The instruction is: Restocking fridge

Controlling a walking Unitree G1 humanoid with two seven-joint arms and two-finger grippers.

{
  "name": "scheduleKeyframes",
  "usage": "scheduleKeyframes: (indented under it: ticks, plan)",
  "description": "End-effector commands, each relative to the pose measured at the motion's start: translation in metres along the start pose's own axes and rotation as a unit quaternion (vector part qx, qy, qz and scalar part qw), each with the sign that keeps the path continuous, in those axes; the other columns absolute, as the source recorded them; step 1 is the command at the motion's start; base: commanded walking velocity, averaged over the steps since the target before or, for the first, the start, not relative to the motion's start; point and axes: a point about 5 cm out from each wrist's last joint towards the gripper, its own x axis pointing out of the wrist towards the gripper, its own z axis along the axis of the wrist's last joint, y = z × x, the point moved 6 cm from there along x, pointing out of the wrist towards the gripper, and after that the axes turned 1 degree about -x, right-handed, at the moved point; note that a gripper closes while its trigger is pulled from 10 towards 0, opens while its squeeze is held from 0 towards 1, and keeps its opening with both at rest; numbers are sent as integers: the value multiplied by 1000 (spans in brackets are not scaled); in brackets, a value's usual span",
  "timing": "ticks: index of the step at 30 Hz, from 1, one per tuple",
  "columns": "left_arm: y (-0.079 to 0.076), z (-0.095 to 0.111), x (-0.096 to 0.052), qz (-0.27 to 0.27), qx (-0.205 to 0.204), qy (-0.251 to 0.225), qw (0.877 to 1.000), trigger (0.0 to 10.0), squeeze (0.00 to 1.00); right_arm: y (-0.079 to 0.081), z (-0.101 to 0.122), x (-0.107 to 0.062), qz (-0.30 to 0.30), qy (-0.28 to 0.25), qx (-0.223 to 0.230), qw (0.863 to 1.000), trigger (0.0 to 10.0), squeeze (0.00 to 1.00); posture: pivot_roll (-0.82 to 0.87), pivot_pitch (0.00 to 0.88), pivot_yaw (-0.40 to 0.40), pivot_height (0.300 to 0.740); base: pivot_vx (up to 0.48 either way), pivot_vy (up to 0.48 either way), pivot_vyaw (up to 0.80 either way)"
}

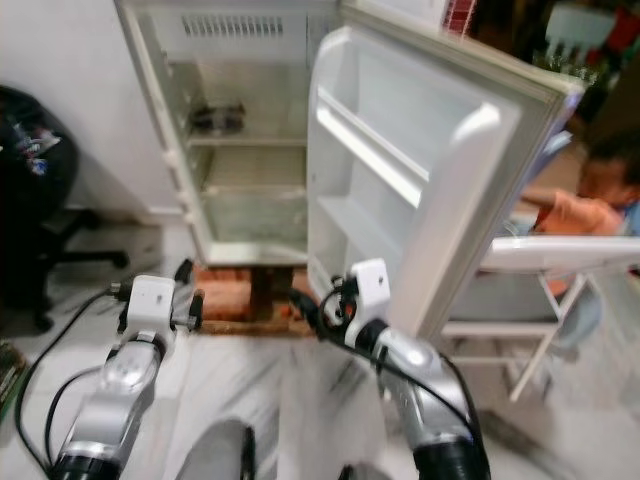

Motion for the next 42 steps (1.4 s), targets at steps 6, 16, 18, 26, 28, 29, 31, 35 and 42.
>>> scheduleKeyframes:
  ticks: [6,16,18,26,28,29,31,35,42]
  plan:
    - [-2,19,2,-12,-12,-36,999,10000,0,-33,22,0,-85,-28,-22,996,10000,0,100,33,-44,740,0,-58,0]
    - [2,23,1,-5,-23,-46,999,10000,0,-60,45,-6,-178,-83,-26,980,10000,0,102,36,-45,740,0,0,0]
    - [1,25,0,-10,-33,-53,998,10000,0,-62,50,-5,-187,-90,-29,978,10000,0,102,37,-47,740,0,0,0]
    - [2,24,0,-11,-19,-55,998,10000,0,-60,66,-2,-187,-124,-33,974,10000,0,106,35,-53,740,305,0,0]
    - [2,24,0,-11,-20,-55,998,10000,0,-59,67,-1,-187,-125,-34,974,10000,0,107,34,-54,740,437,0,0]
    - [2,24,0,-10,-20,-55,998,10000,0,-59,68,0,-187,-128,-34,973,10000,0,109,33,-56,740,435,0,0]
    - [2,24,0,-10,-20,-55,998,10000,0,-59,69,0,-187,-132,-34,973,10000,0,109,33,-56,740,435,0,0]
    - [5,21,-1,-3,-14,-51,999,10000,0,-59,74,1,-192,-143,-38,970,10000,0,109,33,-56,740,383,-281,0]
    - [3,22,-2,-11,-18,-58,998,10000,0,-60,74,2,-196,-146,-42,969,10000,0,113,36,-55,740,331,-341,0]
